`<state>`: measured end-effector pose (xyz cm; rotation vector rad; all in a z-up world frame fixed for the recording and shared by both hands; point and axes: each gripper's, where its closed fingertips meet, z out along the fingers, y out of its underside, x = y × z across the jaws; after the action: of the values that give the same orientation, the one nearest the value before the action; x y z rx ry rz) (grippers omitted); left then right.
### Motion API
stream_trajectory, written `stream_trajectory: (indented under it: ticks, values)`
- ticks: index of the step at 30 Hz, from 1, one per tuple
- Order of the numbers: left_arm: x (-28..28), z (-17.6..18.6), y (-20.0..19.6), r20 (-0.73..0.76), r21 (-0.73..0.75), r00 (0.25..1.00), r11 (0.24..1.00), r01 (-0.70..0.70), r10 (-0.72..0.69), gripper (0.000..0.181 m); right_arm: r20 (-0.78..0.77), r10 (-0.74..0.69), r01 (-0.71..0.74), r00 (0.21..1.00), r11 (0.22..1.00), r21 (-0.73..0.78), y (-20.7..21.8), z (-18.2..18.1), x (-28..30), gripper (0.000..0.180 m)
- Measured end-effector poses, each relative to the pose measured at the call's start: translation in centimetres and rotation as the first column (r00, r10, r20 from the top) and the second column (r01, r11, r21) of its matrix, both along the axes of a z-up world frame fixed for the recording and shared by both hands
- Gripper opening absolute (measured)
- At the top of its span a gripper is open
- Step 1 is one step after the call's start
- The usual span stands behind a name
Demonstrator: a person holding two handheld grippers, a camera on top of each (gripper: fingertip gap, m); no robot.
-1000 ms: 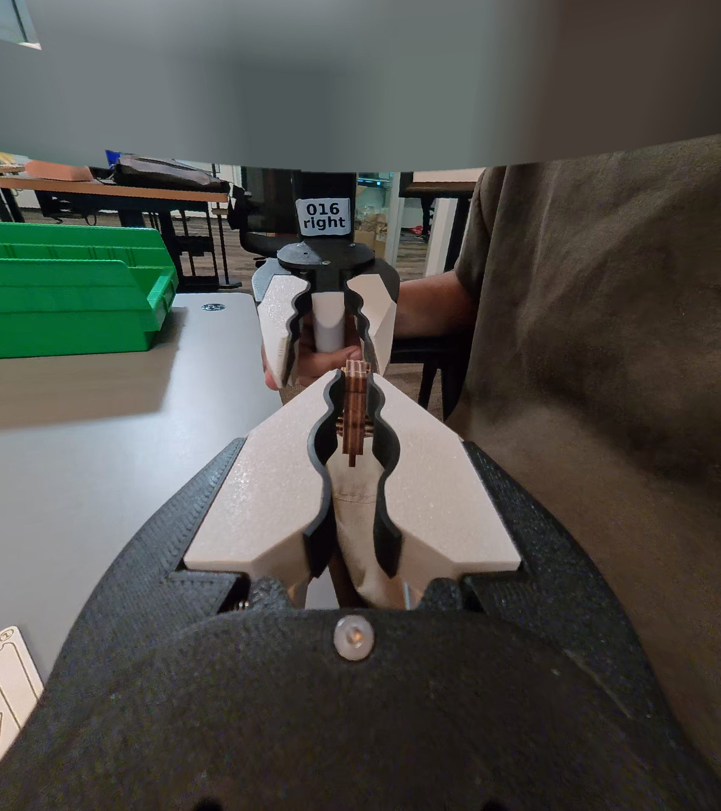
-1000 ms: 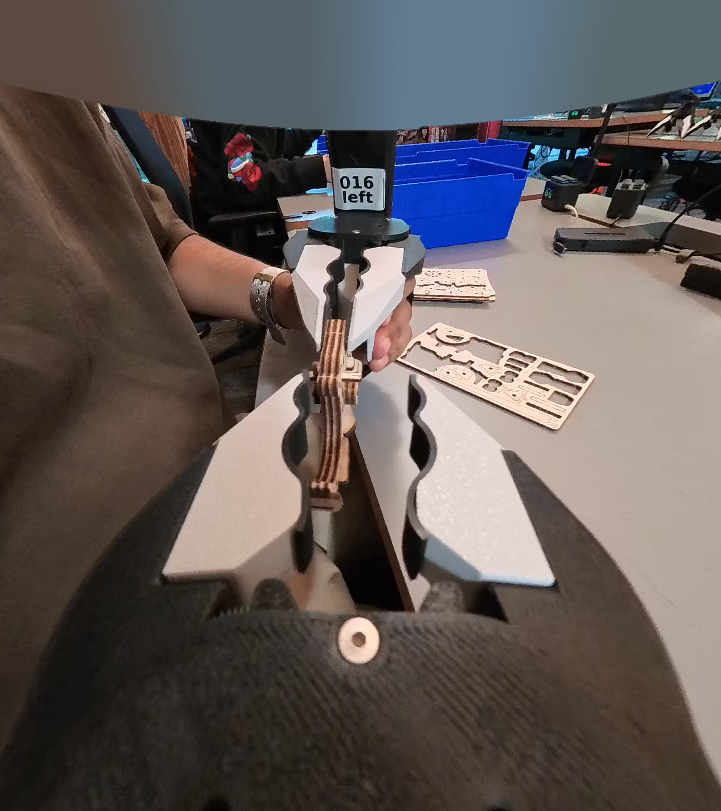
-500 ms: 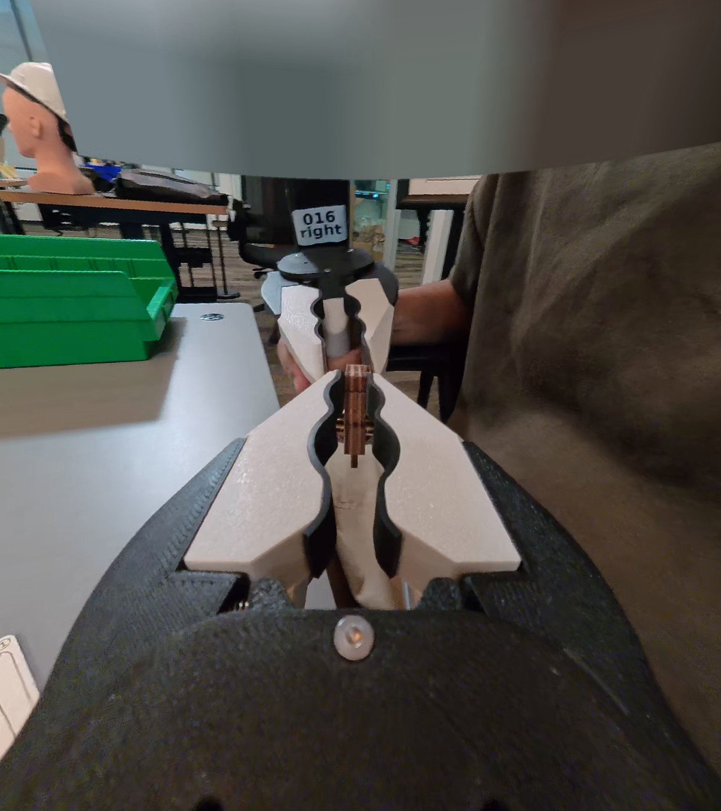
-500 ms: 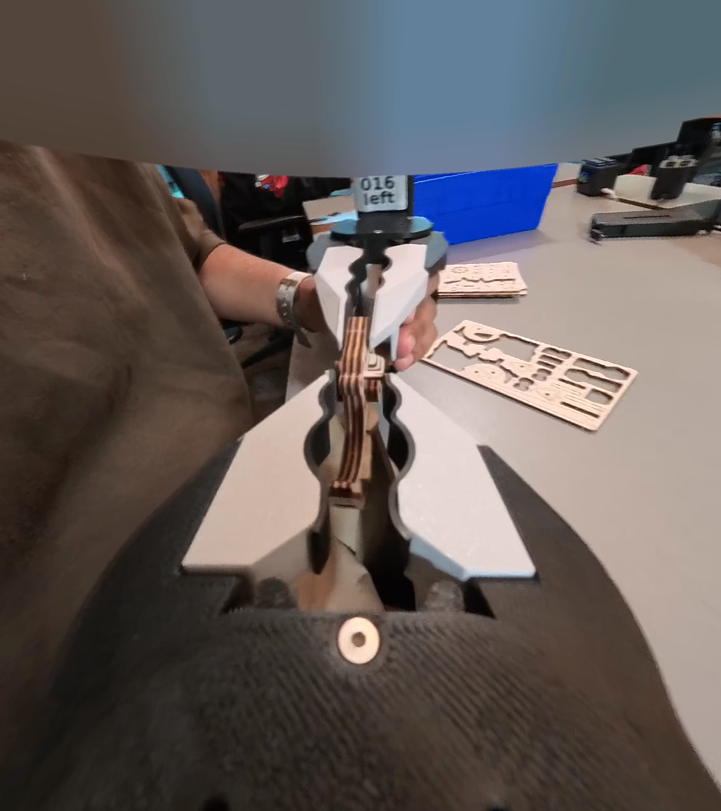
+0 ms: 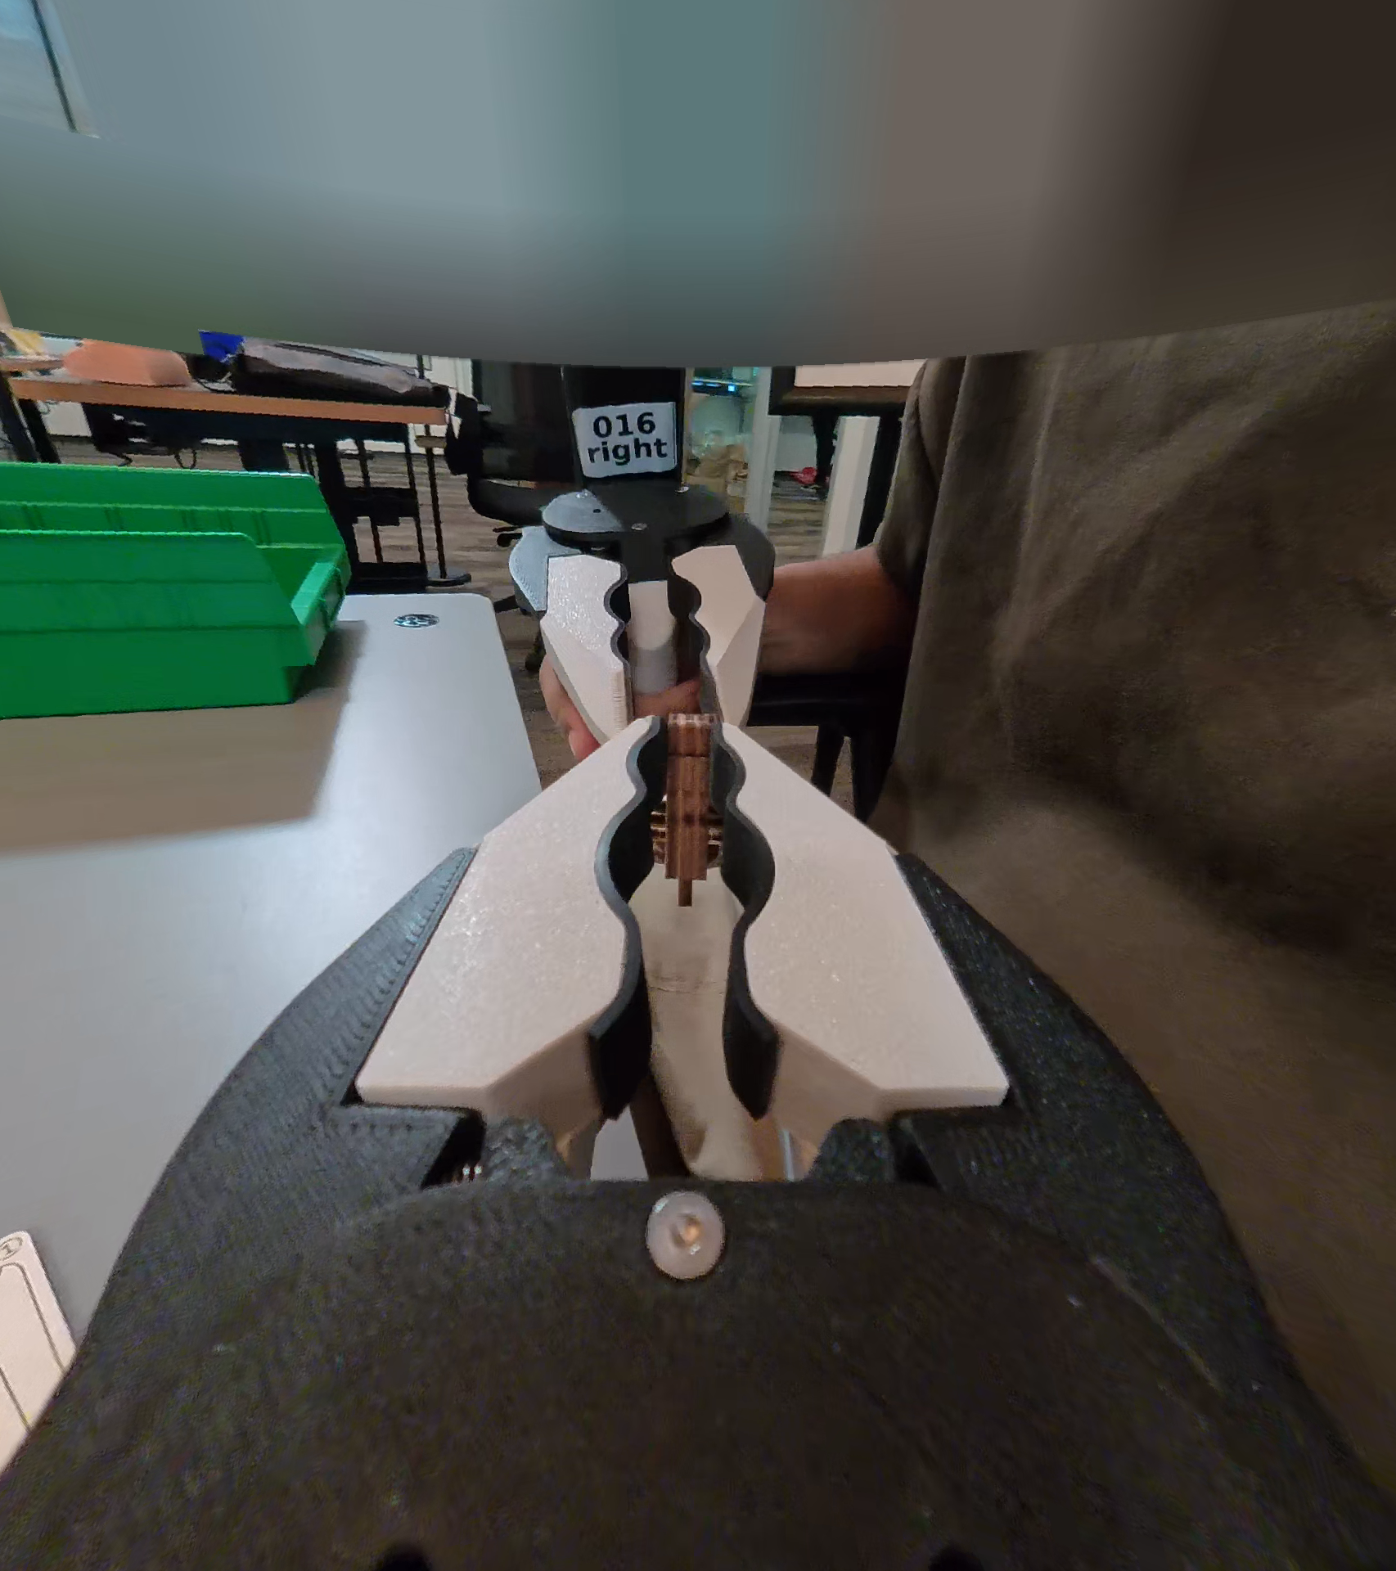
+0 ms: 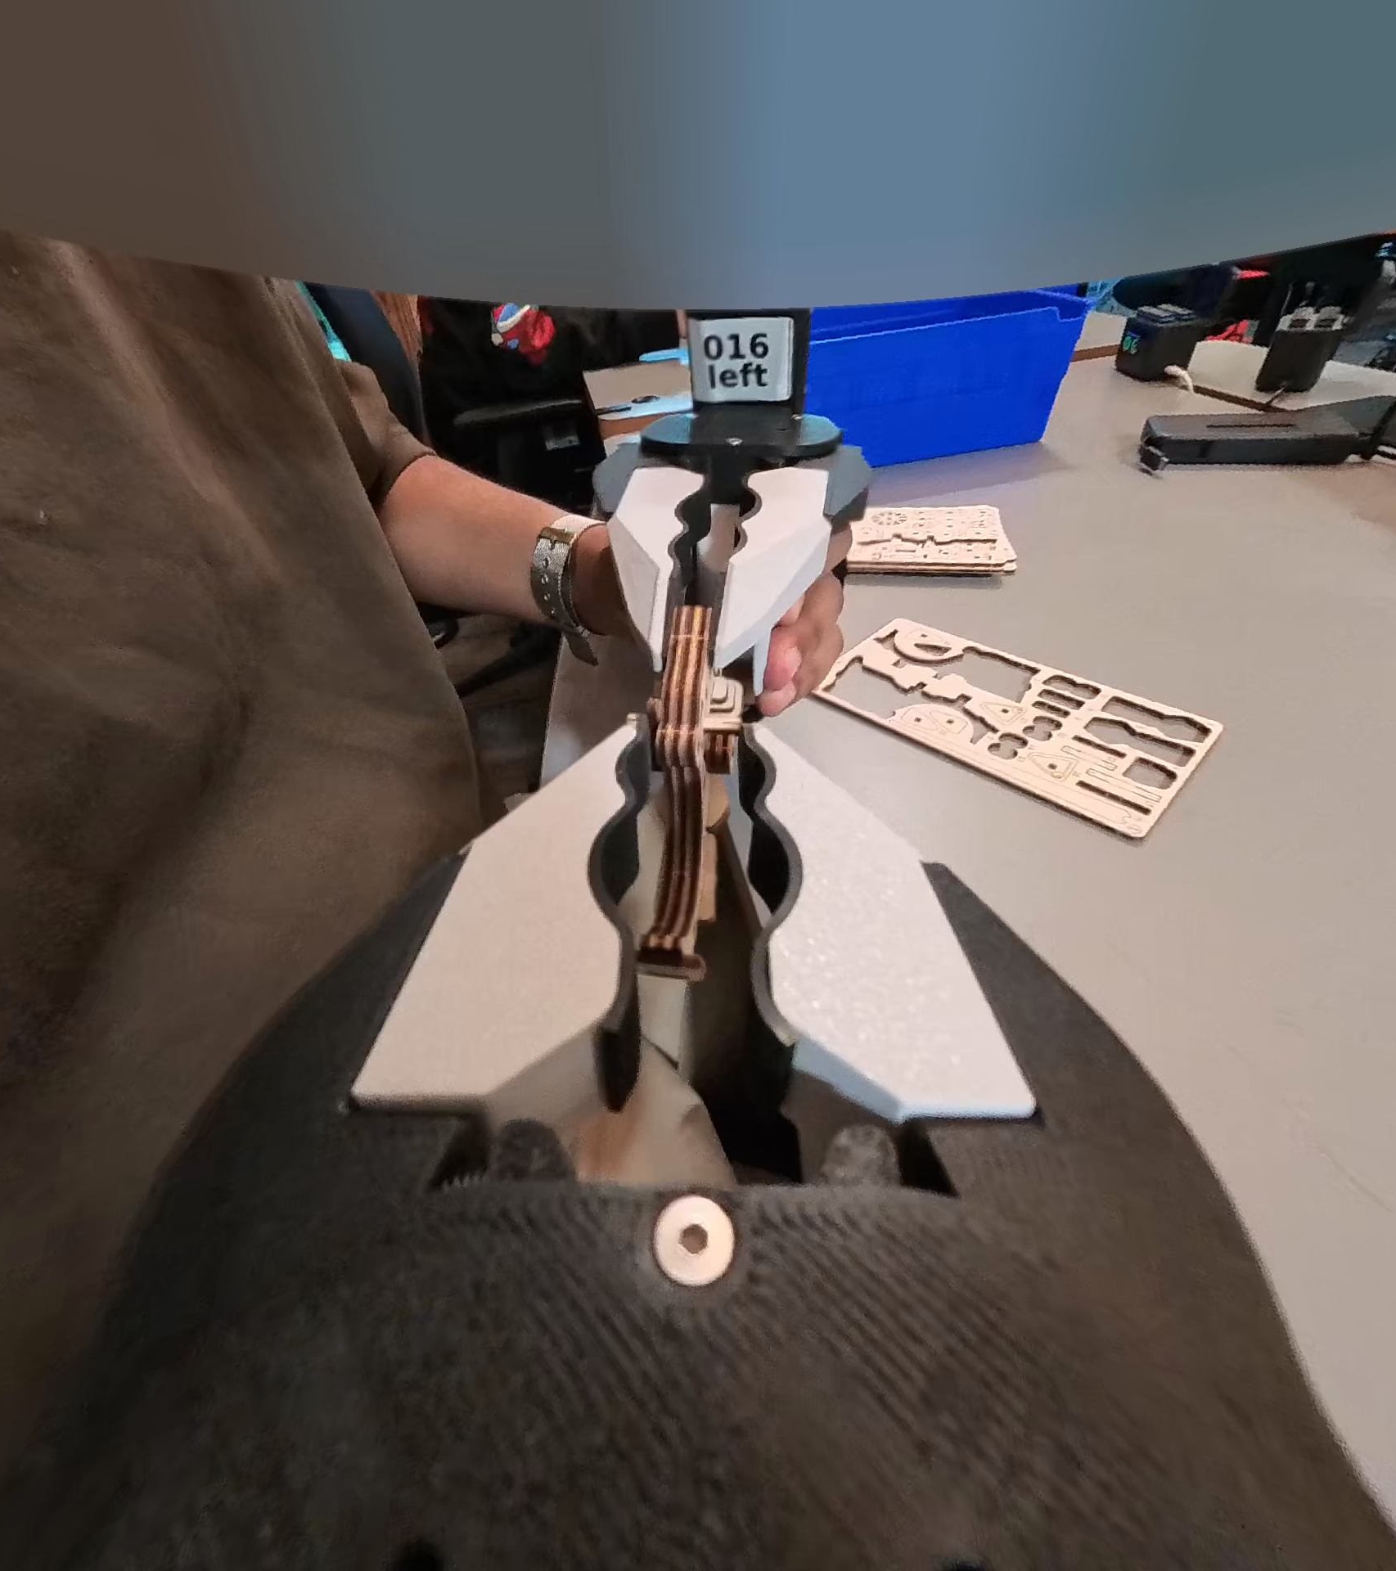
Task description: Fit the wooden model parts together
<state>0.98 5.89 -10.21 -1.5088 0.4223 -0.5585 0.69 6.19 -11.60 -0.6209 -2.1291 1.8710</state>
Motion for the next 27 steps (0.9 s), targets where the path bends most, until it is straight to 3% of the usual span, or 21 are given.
stream_trajectory:
  ticks: [2, 5, 7, 12, 15, 16, 17, 18, 23, 24, 27]
  values:
    - [-0.2, 0.0, 0.0, 0.004, -0.004, 1.0, 1.0, -0.003, 0.003, 0.005, 0.003, -0.016, 0.016, 1.0, 1.0, -0.017, 0.1, 0.1, -0.3, 0.019]
    - [-0.1, -0.1, 0.0, 0.0, -0.012, 1.0, 1.0, 0.001, -0.001, 0.005, 0.0, -0.068, 0.068, 0.998, 0.998, -0.012, 0.5, -0.2, -1.0, 0.041]
    - [-0.2, 0.0, 0.0, -0.01, 0.001, 1.0, 1.0, -0.011, 0.011, 0.005, -0.01, -0.037, 0.037, 0.999, 0.999, -0.012, 0.2, 0.0, -0.5, 0.019]
    - [-0.2, 0.1, 0.0, -0.005, 0.001, 1.0, 1.0, -0.008, 0.008, 0.005, -0.018, -0.026, 0.027, 0.999, 1.0, 0.006, 0.0, 0.0, -0.3, 0.019]
    - [0.1, 0.0, -0.1, 0.004, -0.004, 1.0, 1.0, 0.013, -0.013, 0.005, -0.028, -0.09, 0.09, 0.996, 0.996, -0.002, 0.5, 0.0, -1.1, 0.048]
    - [0.1, 0.1, 0.0, -0.002, -0.001, 1.0, 1.0, 0.003, -0.003, 0.005, -0.034, -0.094, 0.094, 0.995, 0.996, 0.001, 0.6, -0.1, -1.2, 0.049]
    - [0.0, 0.1, 0.1, -0.009, 0.002, 1.0, 1.0, -0.013, 0.013, 0.005, -0.037, -0.058, 0.058, 0.998, 0.998, -0.002, 0.3, 0.0, -0.7, 0.028]
    - [0.3, 0.3, -0.2, -0.008, 0.011, 1.0, 1.0, 0.019, -0.018, 0.005, -0.036, -0.007, 0.007, 0.999, 1.0, -0.005, -0.2, 0.1, 0.1, 0.019]
    - [0.2, 0.2, -0.1, -0.003, 0.005, 1.0, 1.0, 0.007, -0.007, 0.005, -0.031, 0.0, 0.0, 1.0, 1.0, 0.014, -0.4, 0.0, 0.2, 0.019]
    - [0.2, 0.3, -0.2, 0.003, 0.007, 1.0, 1.0, 0.012, -0.012, 0.005, -0.033, -0.006, 0.006, 0.999, 1.0, 0.001, -0.4, 0.1, 0.1, 0.021]
    - [0.5, 0.3, -0.2, -0.013, 0.011, 1.0, 1.0, 0.012, -0.012, 0.005, -0.057, -0.079, 0.079, 0.995, 0.997, 0.004, 0.4, 0.0, -0.9, 0.058]
